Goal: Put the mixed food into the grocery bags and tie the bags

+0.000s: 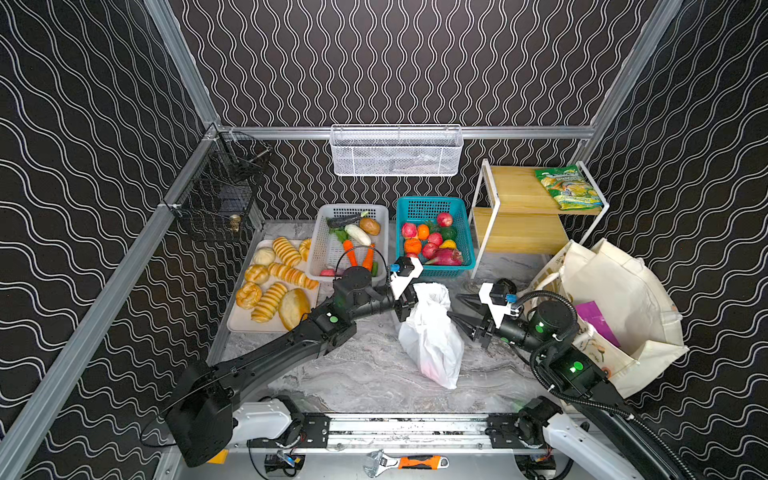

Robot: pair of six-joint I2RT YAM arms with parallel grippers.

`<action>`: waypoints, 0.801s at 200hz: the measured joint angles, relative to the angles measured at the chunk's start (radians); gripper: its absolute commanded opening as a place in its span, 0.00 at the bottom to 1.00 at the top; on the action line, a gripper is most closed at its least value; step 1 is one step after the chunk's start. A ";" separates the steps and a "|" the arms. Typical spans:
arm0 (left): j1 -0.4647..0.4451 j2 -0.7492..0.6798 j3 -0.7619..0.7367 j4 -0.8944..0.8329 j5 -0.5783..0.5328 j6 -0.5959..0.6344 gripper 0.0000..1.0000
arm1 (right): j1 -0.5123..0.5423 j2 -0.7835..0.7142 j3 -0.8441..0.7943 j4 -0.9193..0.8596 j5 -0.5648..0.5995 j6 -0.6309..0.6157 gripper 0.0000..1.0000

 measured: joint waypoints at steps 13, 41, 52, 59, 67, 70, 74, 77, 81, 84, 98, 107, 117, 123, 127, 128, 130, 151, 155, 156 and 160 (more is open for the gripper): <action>0.000 0.000 0.011 -0.012 0.005 0.010 0.00 | 0.000 -0.008 -0.016 0.035 0.069 -0.009 0.48; 0.001 0.000 0.021 -0.031 0.014 0.019 0.00 | -0.002 -0.020 -0.047 0.081 0.132 -0.034 0.47; 0.001 -0.003 0.021 -0.041 0.017 0.031 0.00 | -0.002 -0.021 -0.048 0.093 0.139 -0.040 0.47; 0.001 -0.006 0.021 -0.048 0.019 0.035 0.00 | -0.002 -0.020 -0.048 0.105 0.142 -0.040 0.47; 0.001 -0.012 0.021 -0.056 0.019 0.036 0.00 | -0.002 -0.020 -0.045 0.112 0.143 -0.040 0.47; 0.001 -0.014 0.021 -0.057 0.021 0.036 0.00 | -0.002 -0.018 -0.044 0.114 0.143 -0.040 0.48; 0.001 -0.017 0.021 -0.058 0.021 0.036 0.00 | -0.002 -0.015 -0.041 0.116 0.143 -0.040 0.48; 0.001 -0.019 0.021 -0.060 0.021 0.036 0.00 | -0.002 -0.014 -0.039 0.119 0.142 -0.040 0.49; 0.001 -0.022 0.020 -0.063 0.021 0.037 0.00 | -0.002 -0.014 -0.036 0.124 0.142 -0.040 0.49; 0.001 -0.024 0.020 -0.064 0.021 0.037 0.00 | -0.002 -0.011 -0.034 0.126 0.139 -0.040 0.50; 0.001 -0.034 0.019 -0.076 0.021 0.040 0.00 | -0.002 0.002 -0.016 0.132 0.119 -0.032 0.51; 0.001 -0.039 0.018 -0.079 0.021 0.040 0.00 | -0.002 0.011 -0.002 0.135 0.098 -0.031 0.51; 0.001 -0.044 0.016 -0.083 0.020 0.040 0.00 | -0.002 0.023 0.014 0.136 0.072 -0.028 0.51; 0.001 -0.047 0.014 -0.084 0.020 0.040 0.00 | -0.002 0.031 0.023 0.136 0.056 -0.021 0.49; 0.001 -0.048 0.012 -0.085 0.019 0.040 0.00 | -0.001 0.037 0.027 0.136 0.048 -0.013 0.47; 0.001 -0.049 0.012 -0.085 0.019 0.040 0.00 | -0.001 0.038 0.027 0.137 0.046 -0.012 0.47; 0.001 -0.050 0.011 -0.085 0.018 0.040 0.00 | -0.001 0.041 0.029 0.137 0.041 -0.010 0.46; 0.001 -0.059 0.005 -0.085 0.018 0.040 0.00 | 0.001 0.074 0.028 0.146 0.008 0.024 0.37; 0.001 -0.060 0.005 -0.085 0.017 0.040 0.00 | 0.001 0.080 0.026 0.151 0.008 0.026 0.35; 0.001 -0.061 0.005 -0.085 0.018 0.040 0.00 | 0.001 0.083 0.024 0.153 0.007 0.028 0.35; 0.002 -0.062 0.004 -0.085 0.018 0.040 0.00 | 0.002 0.090 0.022 0.158 0.004 0.039 0.34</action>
